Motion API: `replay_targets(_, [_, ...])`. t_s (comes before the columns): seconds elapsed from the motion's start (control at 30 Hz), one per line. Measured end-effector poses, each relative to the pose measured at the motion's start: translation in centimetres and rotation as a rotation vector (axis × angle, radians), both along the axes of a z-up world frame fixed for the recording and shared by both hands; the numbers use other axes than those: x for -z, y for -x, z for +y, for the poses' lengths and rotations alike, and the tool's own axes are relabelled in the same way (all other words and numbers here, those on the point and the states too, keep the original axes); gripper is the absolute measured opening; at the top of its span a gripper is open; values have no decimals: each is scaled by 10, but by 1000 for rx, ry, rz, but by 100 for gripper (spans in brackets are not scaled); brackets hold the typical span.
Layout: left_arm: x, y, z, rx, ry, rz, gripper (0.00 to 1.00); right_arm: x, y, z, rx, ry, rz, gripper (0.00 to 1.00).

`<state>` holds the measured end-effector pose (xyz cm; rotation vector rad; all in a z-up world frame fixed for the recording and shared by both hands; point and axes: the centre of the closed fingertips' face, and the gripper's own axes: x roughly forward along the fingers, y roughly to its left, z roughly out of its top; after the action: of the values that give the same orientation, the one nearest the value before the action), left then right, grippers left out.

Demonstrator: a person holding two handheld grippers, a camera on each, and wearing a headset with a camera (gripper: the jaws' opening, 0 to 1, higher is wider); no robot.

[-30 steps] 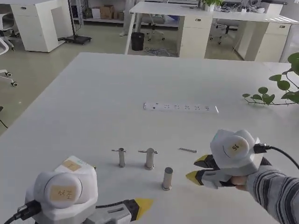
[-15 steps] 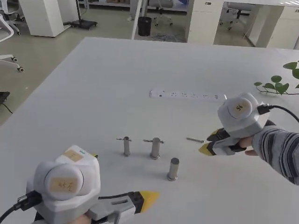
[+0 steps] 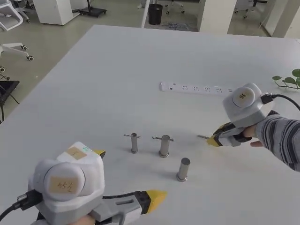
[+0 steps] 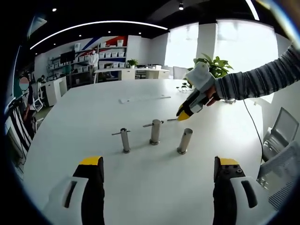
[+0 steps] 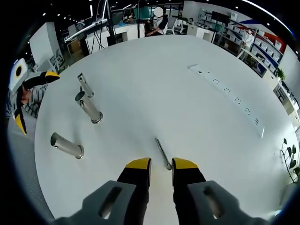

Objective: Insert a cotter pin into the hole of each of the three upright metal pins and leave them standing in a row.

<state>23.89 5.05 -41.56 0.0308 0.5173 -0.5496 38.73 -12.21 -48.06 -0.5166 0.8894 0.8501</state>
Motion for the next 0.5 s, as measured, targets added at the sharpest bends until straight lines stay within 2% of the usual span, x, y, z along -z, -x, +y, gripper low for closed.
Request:
replay_targets(0.2, [2, -6, -1, 9, 0, 3, 96, 5, -5, -6, 4, 21, 23, 10])
replay_targets(0.37, [2, -5, -2, 17, -6, 8, 95, 7, -7, -8, 17, 18, 52, 6])
replay_targets(0.43, [2, -4, -2, 20, -8, 11, 94, 8, -8, -9, -3, 39, 47, 3])
replay_targets(0.5, [3, -3, -1, 20, -12, 15, 94, 8, -5, -11, -70, 85, 44, 0])
